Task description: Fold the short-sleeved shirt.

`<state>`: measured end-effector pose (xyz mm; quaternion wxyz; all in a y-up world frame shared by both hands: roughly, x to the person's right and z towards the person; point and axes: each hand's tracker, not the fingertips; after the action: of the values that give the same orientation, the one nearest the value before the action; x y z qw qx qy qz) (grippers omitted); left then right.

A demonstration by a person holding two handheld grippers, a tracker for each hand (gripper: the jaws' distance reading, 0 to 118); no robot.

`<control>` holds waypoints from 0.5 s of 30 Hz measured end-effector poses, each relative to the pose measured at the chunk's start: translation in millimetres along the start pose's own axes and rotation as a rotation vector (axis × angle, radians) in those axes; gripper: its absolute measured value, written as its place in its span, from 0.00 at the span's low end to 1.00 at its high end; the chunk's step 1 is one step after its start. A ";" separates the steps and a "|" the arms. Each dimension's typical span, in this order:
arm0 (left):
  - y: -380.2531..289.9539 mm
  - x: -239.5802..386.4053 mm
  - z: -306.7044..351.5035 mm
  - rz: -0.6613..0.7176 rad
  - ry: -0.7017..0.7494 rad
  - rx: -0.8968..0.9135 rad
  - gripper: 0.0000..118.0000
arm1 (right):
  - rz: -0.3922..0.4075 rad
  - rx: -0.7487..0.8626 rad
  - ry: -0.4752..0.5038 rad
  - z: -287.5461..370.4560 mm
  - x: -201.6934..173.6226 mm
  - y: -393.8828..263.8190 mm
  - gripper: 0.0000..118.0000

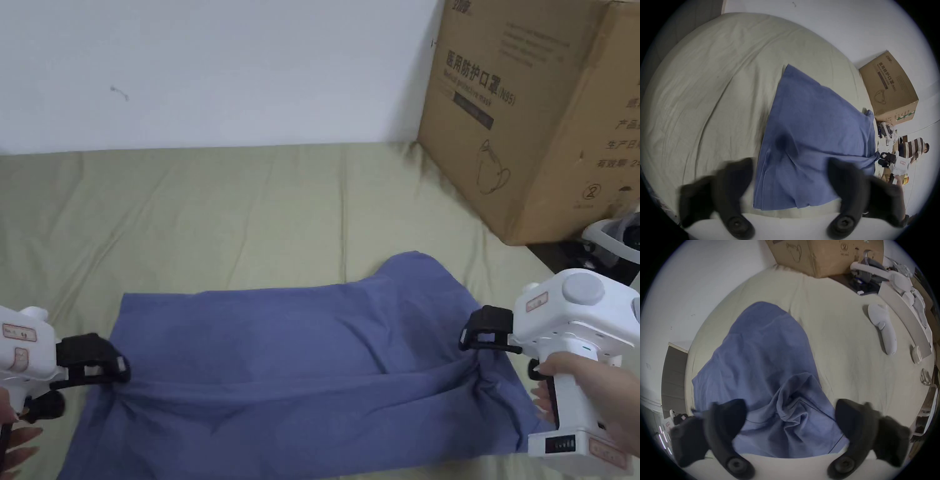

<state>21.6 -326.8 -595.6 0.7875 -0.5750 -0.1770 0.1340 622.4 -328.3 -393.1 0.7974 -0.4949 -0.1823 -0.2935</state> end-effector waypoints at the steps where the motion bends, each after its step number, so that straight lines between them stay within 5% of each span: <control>1: -2.4 -0.9 3.6 -0.004 -0.009 0.012 1.00 | 0.016 0.033 -0.003 6.8 -1.3 -4.6 0.97; 6: -27.7 -3.7 39.7 -0.046 -0.042 0.133 0.99 | 0.145 0.214 0.038 60.8 -5.5 -42.5 0.97; 10: -90.0 6.9 86.4 -0.227 -0.060 0.381 0.93 | 0.217 0.441 0.196 112.9 -1.3 -93.9 0.92; 12: -131.8 14.0 107.8 -0.330 -0.054 0.549 0.55 | 0.256 0.541 0.288 135.7 -4.0 -127.3 0.62; 14: -173.6 21.1 125.0 -0.403 -0.027 0.698 0.00 | 0.275 0.618 0.303 150.3 -8.2 -154.9 0.01; 15: -189.1 24.8 128.3 -0.423 -0.020 0.721 0.00 | 0.273 0.645 0.272 153.9 -11.9 -165.5 0.01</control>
<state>-10.1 -263.7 -376.9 0.9467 -0.2119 -0.2408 0.0282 506.1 -243.0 -218.9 0.9609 -0.1947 -0.0902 -0.1750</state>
